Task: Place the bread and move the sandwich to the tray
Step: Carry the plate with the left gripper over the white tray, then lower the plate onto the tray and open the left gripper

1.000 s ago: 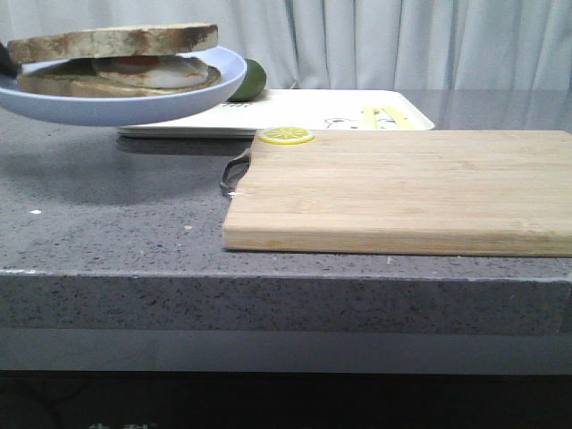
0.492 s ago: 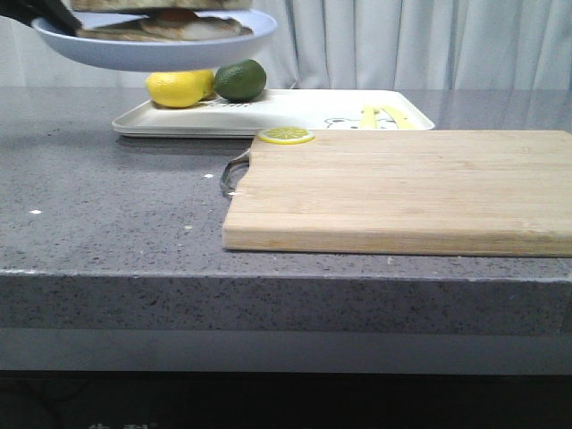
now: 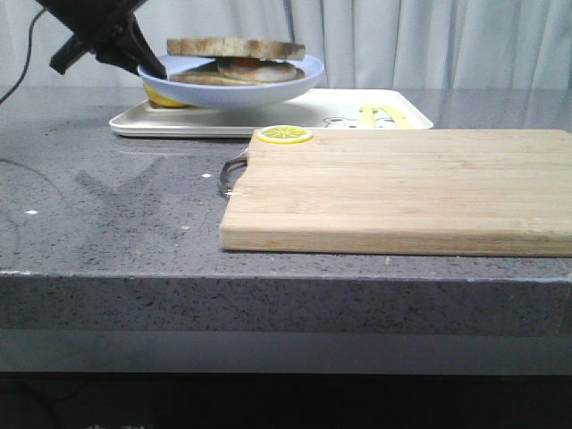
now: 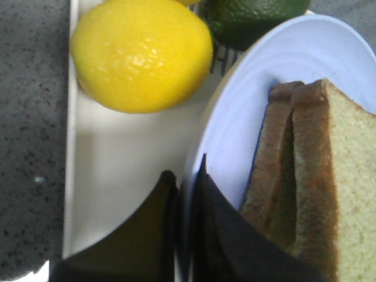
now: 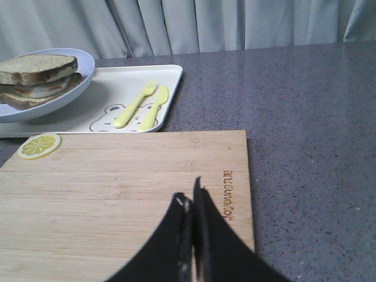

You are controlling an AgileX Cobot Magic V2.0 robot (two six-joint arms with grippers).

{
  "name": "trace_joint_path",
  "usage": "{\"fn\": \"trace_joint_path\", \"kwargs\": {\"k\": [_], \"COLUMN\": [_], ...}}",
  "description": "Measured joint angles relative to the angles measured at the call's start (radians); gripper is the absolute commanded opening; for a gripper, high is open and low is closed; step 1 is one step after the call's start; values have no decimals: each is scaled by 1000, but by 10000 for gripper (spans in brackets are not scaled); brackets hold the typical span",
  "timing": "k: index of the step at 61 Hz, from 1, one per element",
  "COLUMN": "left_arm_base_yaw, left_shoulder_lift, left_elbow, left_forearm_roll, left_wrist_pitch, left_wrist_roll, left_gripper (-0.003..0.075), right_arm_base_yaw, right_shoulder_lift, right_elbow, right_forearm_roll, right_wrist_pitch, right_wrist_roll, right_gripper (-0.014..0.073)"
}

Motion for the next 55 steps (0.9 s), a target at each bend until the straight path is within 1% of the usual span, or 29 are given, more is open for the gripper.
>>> {"fn": "trace_joint_path", "kwargs": {"k": [5,12,26,43,46,55], "left_arm_base_yaw": [0,-1,-17,-52,-56,-62], "left_shoulder_lift": [45,70,92,118,122,123], "left_elbow": [-51,-71,-75,-81,-82,-82], "left_forearm_roll": [5,1,-5,-14,-14,-20], "left_wrist_pitch": [0,8,6,-41,-51,-97], "left_wrist_roll": [-7,-9,-14,3,4,17], "left_gripper": [-20,-20,-20,-16,7,221], "right_arm_base_yaw": [0,0,0,0,0,0], "right_shoulder_lift": [0,0,0,0,0,0], "right_elbow": [0,0,20,20,20,20], "right_forearm_roll": [0,0,0,0,0,0], "right_wrist_pitch": [0,0,-4,-13,-13,-13], "right_wrist_roll": [0,0,0,0,0,0], "right_gripper": [-60,-60,-60,-60,-60,-60]}}
